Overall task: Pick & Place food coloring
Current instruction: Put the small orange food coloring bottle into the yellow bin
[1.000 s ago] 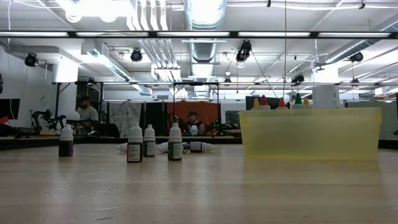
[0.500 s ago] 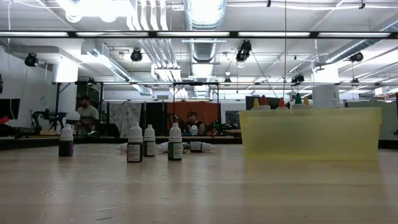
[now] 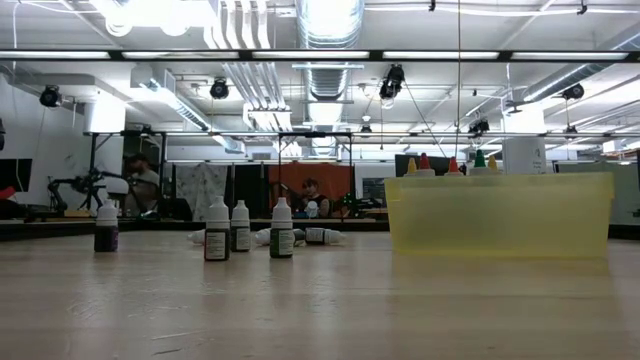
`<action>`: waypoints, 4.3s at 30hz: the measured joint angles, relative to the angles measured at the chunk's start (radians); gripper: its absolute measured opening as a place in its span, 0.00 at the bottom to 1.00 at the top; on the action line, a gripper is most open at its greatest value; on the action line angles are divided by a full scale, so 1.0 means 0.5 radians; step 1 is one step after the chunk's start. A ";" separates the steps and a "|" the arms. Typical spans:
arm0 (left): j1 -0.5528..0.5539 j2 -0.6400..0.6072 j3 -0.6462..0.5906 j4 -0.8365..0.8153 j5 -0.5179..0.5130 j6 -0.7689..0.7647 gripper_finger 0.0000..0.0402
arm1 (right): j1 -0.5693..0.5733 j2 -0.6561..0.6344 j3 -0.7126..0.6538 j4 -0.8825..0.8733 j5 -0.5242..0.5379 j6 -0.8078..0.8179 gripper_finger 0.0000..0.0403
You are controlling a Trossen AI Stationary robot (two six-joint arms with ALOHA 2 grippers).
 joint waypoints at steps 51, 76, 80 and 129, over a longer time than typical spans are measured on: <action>0.001 -0.020 -0.002 -0.098 -0.120 0.011 0.14 | -0.001 -0.040 0.001 -0.001 0.044 -0.031 0.39; 0.087 -0.280 0.009 -0.150 -0.281 -0.028 0.14 | -0.088 -0.104 0.008 -0.268 0.269 -0.461 0.40; 0.141 -0.347 0.010 -0.146 -0.281 -0.102 0.14 | -0.088 -0.137 0.008 -0.257 0.336 -0.563 0.40; 0.290 -0.226 0.013 0.562 -0.451 -1.315 0.14 | 0.420 -0.238 0.451 -0.106 2.516 -3.702 0.42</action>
